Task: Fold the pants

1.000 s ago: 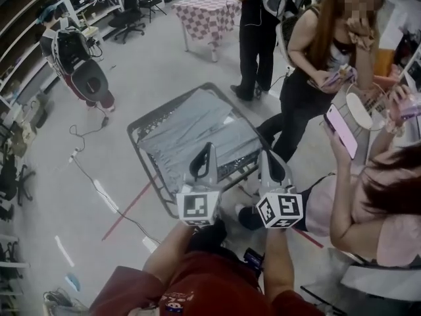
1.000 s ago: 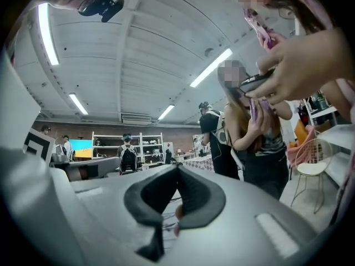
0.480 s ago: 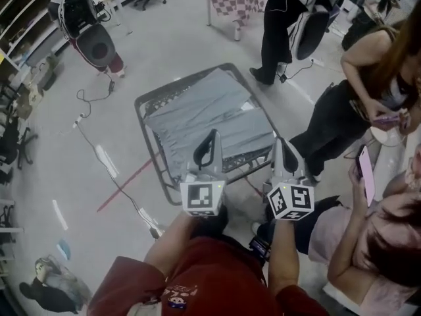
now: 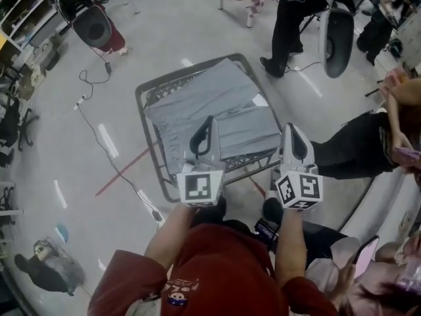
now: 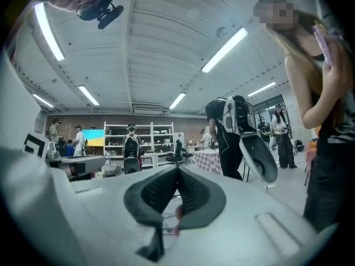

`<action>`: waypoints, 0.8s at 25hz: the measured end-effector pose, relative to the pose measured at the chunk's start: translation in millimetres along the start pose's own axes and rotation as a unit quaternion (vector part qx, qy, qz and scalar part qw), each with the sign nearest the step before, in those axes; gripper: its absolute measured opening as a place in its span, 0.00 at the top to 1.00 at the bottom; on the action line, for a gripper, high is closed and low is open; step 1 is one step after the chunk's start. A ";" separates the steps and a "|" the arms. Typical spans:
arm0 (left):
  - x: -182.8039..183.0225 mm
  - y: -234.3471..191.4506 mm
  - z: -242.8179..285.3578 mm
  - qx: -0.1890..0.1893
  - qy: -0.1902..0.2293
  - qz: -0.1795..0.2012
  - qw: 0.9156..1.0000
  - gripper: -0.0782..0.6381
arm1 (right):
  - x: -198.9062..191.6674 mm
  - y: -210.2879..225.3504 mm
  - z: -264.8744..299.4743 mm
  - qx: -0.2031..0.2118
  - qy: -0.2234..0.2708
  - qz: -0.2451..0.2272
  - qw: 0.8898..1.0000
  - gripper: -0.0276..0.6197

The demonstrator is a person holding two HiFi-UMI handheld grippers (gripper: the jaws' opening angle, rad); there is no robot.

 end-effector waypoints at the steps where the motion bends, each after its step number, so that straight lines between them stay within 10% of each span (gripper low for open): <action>1: -1.1 -1.7 2.9 0.003 -0.001 0.000 1.000 0.88 | -0.9 2.2 4.4 0.003 -0.001 0.000 1.000 0.95; 20: -51.0 -18.8 -41.8 0.055 -0.079 0.084 0.992 0.88 | -54.7 18.8 18.0 0.117 -0.062 -0.032 0.991 0.95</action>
Point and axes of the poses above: the fingertips, and each gripper's own axes: z forward along the fingers, y to its right, x out of its top, the point moved 2 cm from there along -z, backward along the fingers, and after that the axes turned 13 degrees about y, right-handed, at the moved point
